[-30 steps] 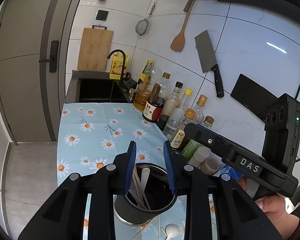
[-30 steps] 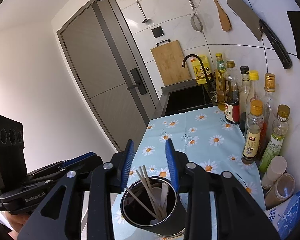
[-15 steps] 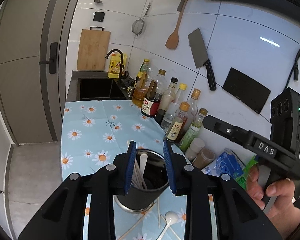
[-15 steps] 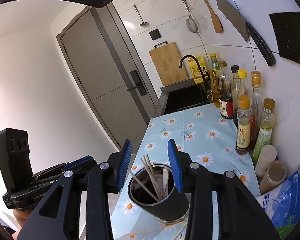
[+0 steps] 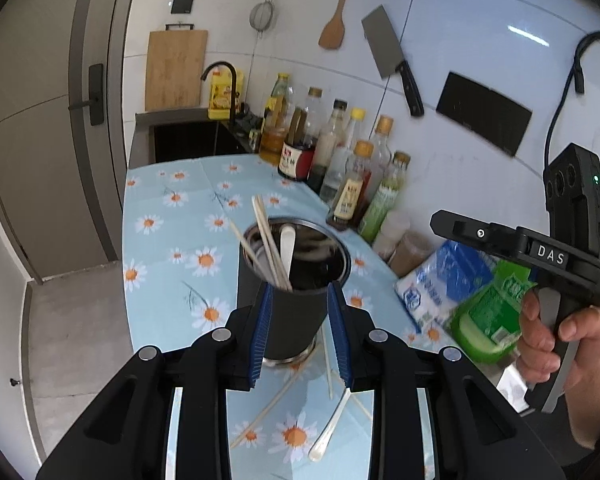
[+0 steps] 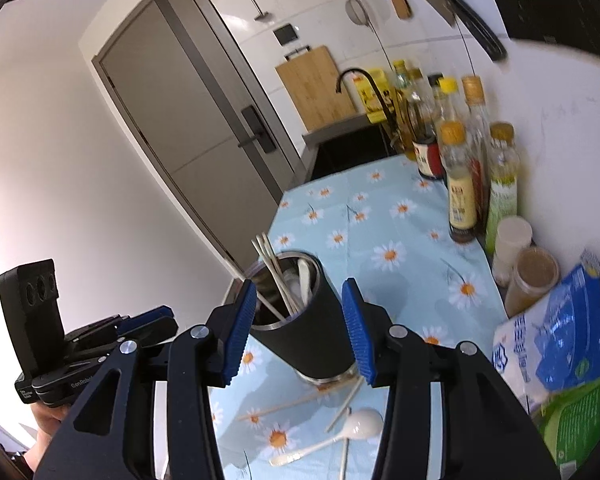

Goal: Organize utensils
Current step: 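Move the left gripper to a wooden chopstick and close on it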

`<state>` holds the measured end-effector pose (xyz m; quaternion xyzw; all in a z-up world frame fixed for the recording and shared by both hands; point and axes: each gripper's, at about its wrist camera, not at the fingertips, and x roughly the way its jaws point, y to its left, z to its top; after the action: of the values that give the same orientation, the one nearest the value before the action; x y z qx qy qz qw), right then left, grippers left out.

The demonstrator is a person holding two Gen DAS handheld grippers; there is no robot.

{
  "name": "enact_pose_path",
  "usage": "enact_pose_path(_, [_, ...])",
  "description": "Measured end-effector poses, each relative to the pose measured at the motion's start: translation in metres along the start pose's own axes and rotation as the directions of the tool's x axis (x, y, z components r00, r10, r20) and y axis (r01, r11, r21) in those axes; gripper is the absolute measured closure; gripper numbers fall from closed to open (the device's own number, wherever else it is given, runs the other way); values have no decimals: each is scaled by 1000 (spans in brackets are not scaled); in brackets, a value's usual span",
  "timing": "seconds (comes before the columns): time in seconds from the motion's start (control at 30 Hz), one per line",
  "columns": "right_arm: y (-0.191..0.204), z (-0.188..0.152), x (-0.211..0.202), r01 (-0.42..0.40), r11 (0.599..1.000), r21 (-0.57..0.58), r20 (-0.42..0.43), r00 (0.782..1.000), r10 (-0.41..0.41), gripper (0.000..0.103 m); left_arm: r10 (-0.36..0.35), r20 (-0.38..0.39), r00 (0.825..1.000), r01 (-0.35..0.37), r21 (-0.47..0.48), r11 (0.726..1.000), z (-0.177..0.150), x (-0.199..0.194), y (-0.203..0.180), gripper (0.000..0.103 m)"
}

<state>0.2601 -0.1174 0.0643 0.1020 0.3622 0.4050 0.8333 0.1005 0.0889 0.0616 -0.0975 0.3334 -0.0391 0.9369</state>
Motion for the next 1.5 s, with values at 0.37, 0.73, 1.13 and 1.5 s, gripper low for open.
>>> enact_pose_path(0.37, [-17, -33, 10, -3, 1000, 18, -107, 994, 4, 51, 24, -145, 989, -13, 75, 997, -33, 27, 0, 66])
enact_pose_path(0.73, [-32, -56, 19, -24, 1000, 19, -186, 982, 28, 51, 27, -381, 924, 67, 231, 971, -68, 90, 2, 66])
enact_pose_path(1.13, [-43, -82, 44, -33, 999, 39, -315, 948, 44, 51, 35, -555, 831, 170, 313, 934, -87, 143, 4, 66])
enact_pose_path(1.5, [-49, -98, 57, -29, 996, 80, -374, 926, 57, 51, 81, -618, 782, 209, 382, 900, -91, 171, 1, 76])
